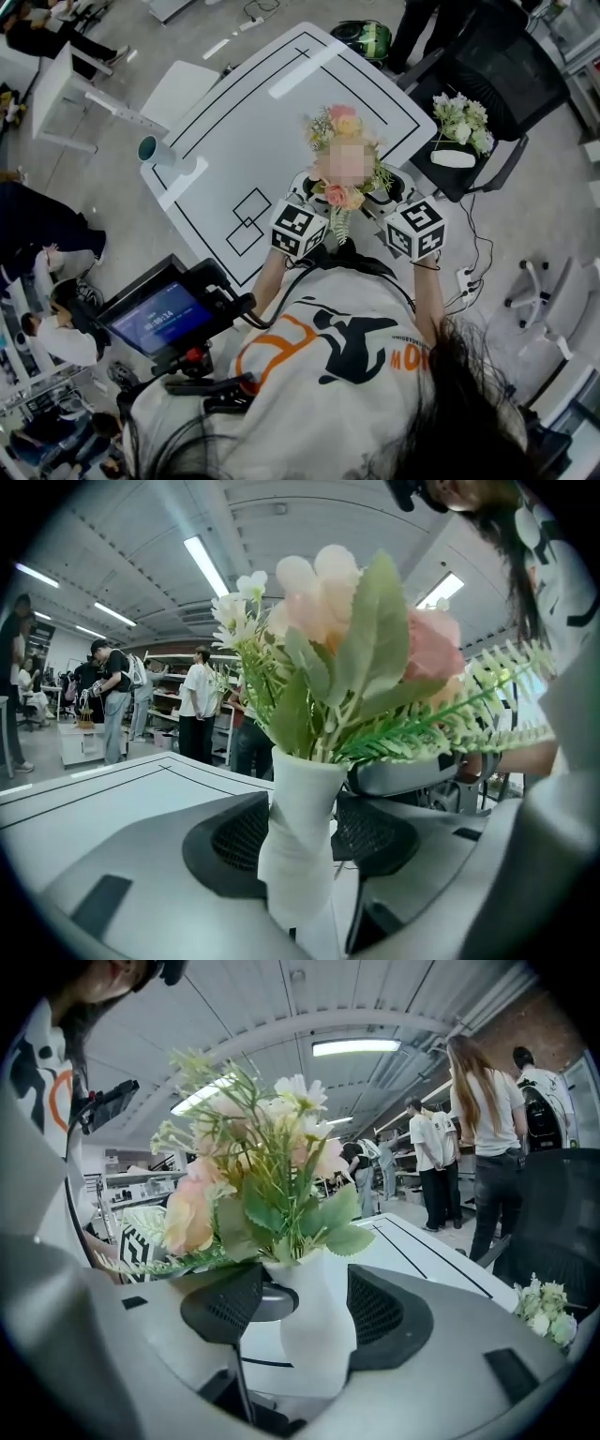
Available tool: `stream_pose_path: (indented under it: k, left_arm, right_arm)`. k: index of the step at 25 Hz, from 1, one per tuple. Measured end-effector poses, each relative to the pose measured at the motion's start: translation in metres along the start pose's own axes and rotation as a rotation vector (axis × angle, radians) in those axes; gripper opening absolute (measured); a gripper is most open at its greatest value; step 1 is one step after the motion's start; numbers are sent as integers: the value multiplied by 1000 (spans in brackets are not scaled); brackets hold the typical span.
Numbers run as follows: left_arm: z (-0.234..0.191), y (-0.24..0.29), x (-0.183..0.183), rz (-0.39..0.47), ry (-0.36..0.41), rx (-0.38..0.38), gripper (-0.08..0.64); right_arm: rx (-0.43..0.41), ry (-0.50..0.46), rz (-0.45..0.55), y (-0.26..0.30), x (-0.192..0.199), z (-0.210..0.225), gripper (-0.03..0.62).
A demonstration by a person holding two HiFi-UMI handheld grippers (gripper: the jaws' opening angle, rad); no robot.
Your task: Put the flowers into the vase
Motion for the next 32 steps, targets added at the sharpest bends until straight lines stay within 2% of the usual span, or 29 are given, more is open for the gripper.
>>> stream_pose_path:
  k: [12,21,32]
  left_arm:
    - [0,0,6,-25,38,-10,227]
    - [-4,-6,18,-49,22,-11,227]
    - [-12,-24,18,-40,8,-39,227]
  right_arm:
    - [-19,72,14,-5,13,5,273]
    - [7,100,33,-8,17,8,272]
    - [119,144,101,-20,21,11,272]
Point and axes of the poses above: the fingertips, and each gripper's own axes: y forward along the fingers, z to its right, x out of its underside, the point moved 1 cm from there along -y, backward along the fingers, and after that the axes turned 15 degrees about -x, right-handed, at the moved point
